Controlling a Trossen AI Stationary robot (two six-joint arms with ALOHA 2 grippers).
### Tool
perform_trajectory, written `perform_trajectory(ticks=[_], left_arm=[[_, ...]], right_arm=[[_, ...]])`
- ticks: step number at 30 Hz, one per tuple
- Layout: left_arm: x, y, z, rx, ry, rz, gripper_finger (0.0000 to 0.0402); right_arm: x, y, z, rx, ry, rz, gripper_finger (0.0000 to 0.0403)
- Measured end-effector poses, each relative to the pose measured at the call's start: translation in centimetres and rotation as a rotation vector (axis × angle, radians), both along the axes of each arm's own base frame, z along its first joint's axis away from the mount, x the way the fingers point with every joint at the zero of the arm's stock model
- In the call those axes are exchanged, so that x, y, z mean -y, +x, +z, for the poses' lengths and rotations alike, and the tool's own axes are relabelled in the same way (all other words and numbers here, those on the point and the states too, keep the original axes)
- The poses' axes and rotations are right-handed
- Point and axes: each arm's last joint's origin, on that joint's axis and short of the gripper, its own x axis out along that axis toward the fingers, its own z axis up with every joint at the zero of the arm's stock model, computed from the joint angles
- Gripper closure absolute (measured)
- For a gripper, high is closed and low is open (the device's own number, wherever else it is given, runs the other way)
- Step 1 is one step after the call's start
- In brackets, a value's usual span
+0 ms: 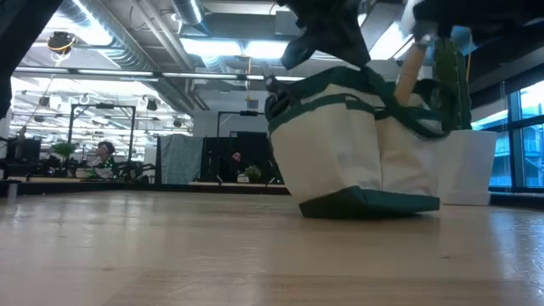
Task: Pick & Place Garden tools in Gardening bag
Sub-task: Put the brown trowel into the green gardening bag
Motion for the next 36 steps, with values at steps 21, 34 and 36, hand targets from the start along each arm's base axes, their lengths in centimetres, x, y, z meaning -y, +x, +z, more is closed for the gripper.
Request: perform_trajectory(ticks=[21,34,36], left_arm=[[2.1,-0.6,-0.8,-0.091,0.027,-0.036,0.0385],[4.7,-1.7,-2.4,-0.213,0.063,-0.029,0.0382],[5.0,-1.8,-3.3,-0.232,0.055,-0.028,0.0384]], right_arm=[[0.1,0.1,-0.1,-0.008,0.030,0.013,0.0403],[-0.4,-0.3,-0.1,-0.010,0.041,0.044,0.0402],[-0.4,-0.4,-0.1,-0.008,0.047,0.045,0.0402]])
